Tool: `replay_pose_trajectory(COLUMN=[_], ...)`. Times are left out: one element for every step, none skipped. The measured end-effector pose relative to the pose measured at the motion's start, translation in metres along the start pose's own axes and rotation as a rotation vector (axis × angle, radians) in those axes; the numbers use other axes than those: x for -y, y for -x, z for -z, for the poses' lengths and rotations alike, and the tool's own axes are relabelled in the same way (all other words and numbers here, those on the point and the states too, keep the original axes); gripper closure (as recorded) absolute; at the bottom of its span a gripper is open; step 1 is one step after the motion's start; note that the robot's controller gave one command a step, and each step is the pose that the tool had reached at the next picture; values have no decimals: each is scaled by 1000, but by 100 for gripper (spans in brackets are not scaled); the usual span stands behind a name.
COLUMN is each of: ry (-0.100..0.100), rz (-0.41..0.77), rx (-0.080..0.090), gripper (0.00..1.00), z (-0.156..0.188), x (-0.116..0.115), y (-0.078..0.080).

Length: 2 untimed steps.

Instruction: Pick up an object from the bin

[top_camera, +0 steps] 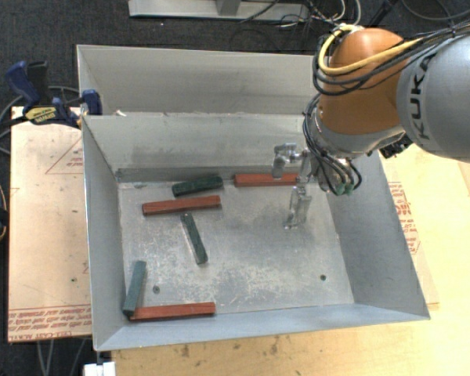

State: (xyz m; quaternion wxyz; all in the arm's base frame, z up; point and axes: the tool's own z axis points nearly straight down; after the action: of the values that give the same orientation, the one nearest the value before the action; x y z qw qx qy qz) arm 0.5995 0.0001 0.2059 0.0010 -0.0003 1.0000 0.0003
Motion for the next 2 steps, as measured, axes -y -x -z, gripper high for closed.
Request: replay_pose_trajectory(ry=[4,4], rz=[-122,-32], rx=[-1,3], gripper=[0,0], z=[-14,-138], x=[-95,-184], y=[0,30])
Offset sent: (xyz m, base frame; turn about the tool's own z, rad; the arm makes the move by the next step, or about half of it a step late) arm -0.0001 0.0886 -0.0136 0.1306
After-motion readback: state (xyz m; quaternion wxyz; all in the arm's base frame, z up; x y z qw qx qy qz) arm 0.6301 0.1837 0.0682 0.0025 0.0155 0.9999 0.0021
